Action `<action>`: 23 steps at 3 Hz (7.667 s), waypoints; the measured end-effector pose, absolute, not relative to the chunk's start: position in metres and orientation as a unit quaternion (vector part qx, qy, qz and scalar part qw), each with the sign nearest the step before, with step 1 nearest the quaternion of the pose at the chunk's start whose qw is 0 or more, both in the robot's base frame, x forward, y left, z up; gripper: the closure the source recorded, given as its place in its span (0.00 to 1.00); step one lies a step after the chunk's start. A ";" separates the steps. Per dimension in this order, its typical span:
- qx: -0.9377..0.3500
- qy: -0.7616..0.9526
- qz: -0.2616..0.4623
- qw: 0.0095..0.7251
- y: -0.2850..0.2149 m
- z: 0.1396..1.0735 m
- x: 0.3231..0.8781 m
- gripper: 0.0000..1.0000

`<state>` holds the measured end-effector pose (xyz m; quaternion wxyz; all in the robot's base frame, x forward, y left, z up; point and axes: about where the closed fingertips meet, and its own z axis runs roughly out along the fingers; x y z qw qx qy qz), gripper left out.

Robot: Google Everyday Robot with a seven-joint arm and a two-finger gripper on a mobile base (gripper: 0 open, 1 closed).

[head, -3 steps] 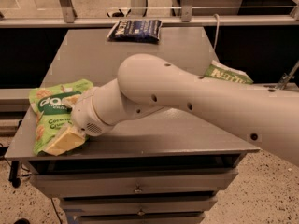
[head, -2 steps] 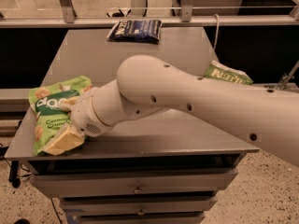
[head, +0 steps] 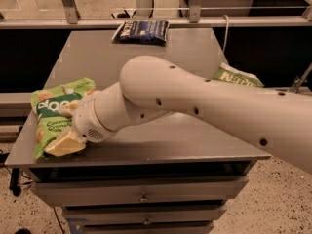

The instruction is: Move green rice chip bag near blue chip bag

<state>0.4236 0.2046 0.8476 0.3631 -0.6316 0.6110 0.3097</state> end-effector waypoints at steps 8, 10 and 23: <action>-0.658 0.614 0.064 0.432 0.046 0.927 0.551 1.00; -0.657 0.598 -0.005 0.460 -0.014 0.947 0.602 1.00; -0.612 0.603 0.022 0.511 -0.093 0.957 0.717 0.00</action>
Offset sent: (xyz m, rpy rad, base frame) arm 0.1029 -0.1113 0.0487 -0.0978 -0.2206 -0.1259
